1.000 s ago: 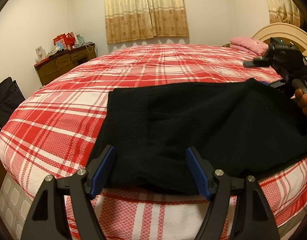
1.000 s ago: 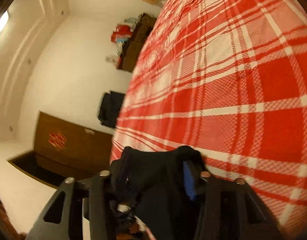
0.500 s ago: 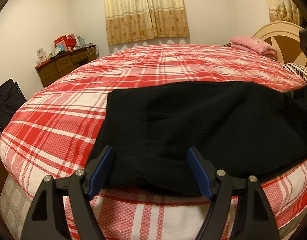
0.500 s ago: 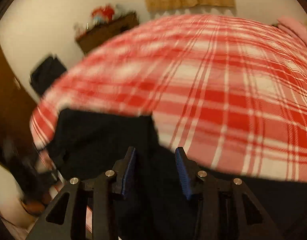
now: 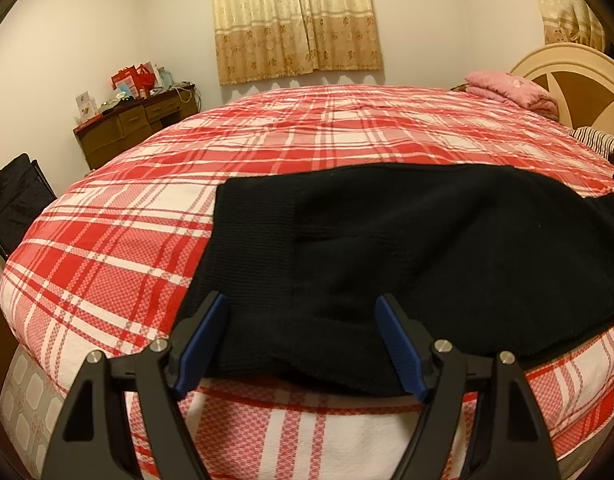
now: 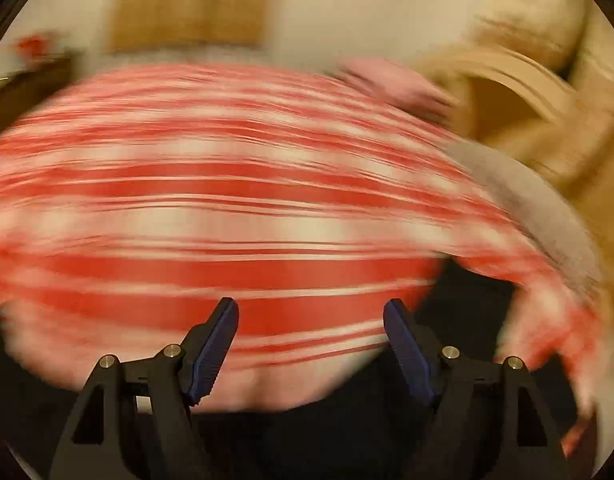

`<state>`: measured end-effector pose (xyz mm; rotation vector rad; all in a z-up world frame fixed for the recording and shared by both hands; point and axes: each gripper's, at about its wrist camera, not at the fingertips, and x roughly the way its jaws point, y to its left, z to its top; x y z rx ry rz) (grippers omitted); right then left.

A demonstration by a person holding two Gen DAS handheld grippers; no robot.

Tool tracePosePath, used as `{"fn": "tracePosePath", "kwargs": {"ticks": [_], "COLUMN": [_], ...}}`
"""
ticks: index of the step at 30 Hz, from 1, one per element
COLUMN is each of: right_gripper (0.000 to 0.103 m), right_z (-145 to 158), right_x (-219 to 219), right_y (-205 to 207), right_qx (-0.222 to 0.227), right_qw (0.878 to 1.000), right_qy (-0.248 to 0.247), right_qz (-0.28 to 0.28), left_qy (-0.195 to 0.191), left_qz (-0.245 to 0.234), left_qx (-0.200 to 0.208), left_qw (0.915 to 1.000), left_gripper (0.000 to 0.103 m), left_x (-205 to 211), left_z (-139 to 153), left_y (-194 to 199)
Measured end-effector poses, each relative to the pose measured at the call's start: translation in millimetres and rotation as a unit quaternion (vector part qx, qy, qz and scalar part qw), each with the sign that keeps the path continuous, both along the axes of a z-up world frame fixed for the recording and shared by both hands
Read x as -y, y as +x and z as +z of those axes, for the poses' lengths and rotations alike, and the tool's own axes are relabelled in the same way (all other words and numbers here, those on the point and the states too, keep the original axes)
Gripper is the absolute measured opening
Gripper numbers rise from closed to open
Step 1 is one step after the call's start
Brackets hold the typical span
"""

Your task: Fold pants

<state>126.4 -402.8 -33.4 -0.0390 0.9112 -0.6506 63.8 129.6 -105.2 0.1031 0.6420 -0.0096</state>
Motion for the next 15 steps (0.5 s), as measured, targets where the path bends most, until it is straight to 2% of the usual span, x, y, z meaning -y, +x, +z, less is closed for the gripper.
{"fn": "tracePosePath", "kwargs": {"ticks": [3,6,9,11,13,15], "right_gripper": [0.076,0.076,0.076,0.076,0.068,0.032], "right_z": [-12.7,-26.6,-29.1,-26.9,-21.6,-19.9], "right_x": [46.7,74.7,86.0,94.6,97.9,95.6], "right_y": [11.6,21.9,21.1,16.3,9.9,2.5], "right_qx": [-0.026,-0.056,-0.046,-0.038,-0.032,-0.027], "right_qw": [0.997,0.993,0.993,0.989,0.988,0.989], "right_qy": [0.038,0.029,0.046,0.081,0.096,0.092], "right_qz": [-0.058,-0.103,-0.102,-0.114,-0.118,-0.116], "left_qy": [0.001,0.001,0.001,0.0,0.001,0.0], "left_qz": [0.001,0.001,0.001,0.001,0.001,0.001], "left_qx": [-0.001,-0.002,-0.001,-0.002,-0.002,-0.001], "left_qw": [1.0,1.0,1.0,1.0,1.0,1.0], "left_gripper": [0.08,0.08,0.08,0.08,0.08,0.08], "left_x": [0.4,0.4,0.4,0.5,0.6,0.4], "left_z": [0.3,0.3,0.4,0.4,0.4,0.2], "left_y": [0.2,0.1,0.0,0.4,0.3,0.2]}}
